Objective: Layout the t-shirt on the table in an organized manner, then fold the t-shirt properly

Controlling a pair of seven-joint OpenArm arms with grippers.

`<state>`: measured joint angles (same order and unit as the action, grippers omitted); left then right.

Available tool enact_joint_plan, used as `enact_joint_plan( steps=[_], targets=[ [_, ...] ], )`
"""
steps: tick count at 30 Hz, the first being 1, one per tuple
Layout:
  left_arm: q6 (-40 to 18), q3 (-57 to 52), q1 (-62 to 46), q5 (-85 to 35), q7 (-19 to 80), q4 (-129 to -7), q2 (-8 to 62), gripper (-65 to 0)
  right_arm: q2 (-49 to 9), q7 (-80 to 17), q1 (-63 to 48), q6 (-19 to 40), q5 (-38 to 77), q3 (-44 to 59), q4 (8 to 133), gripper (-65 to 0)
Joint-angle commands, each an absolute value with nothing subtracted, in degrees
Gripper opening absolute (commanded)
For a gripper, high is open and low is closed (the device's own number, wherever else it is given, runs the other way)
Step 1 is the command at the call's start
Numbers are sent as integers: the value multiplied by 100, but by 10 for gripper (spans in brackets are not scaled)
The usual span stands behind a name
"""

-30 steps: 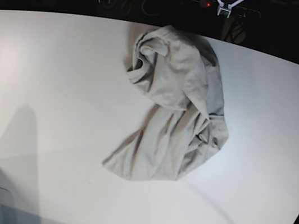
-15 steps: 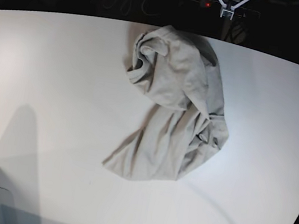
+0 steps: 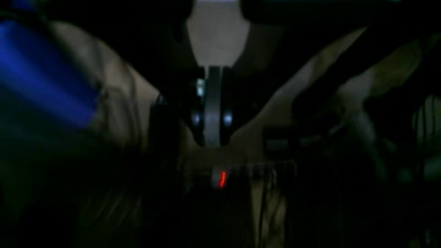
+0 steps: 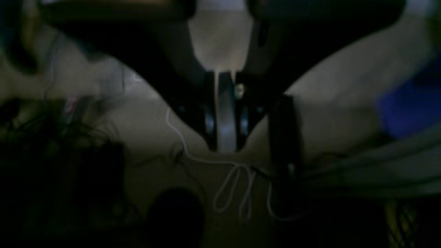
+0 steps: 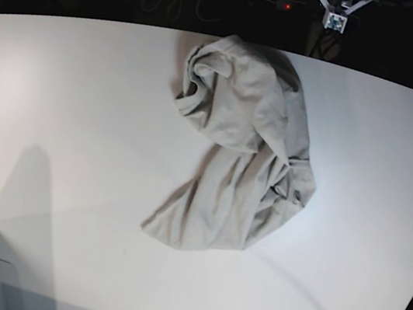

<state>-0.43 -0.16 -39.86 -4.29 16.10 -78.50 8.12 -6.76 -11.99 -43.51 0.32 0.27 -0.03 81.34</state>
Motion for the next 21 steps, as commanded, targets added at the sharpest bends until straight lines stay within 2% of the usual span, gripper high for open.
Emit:
enact_joint_plan(
  steps=[1, 8, 12, 14, 18, 19, 21],
  targets=[
    [-22, -13, -4295, -655, 1877, -8347, 936, -650, -760, -1323, -4673, 22, 22, 22, 8646, -650],
    [-13, -163, -4760, -1376, 2026, -10176, 1411, -650, -743, -2062, -5086, 31, 31, 567, 10967, -650],
    [-31, -796, -4752, -1587, 2070, -10642, 1218, -644, -743, -2079, -5024, 31, 31, 673, 11521, -650],
    [-31, -1068, -4637, -1692, 2062, -10774, 1121, -601, -734, -2105, -4778, 31, 31, 673, 11547, -650],
    [-31, -1244, -4163, -1789, 2070, -10853, 1077, -419, -690, -2633, -4330, 40, 31, 620, 11547, -650],
    [-31, -1244, -4031, -1789, 2070, -10853, 1077, -391, -620, -2738, -4224, 40, 31, 602, 11547, -650],
    [-31, -1244, -3793, -1789, 2070, -10835, 1077, -386, -541, -2914, -4022, 48, 31, 602, 11556, -650]
  ],
)
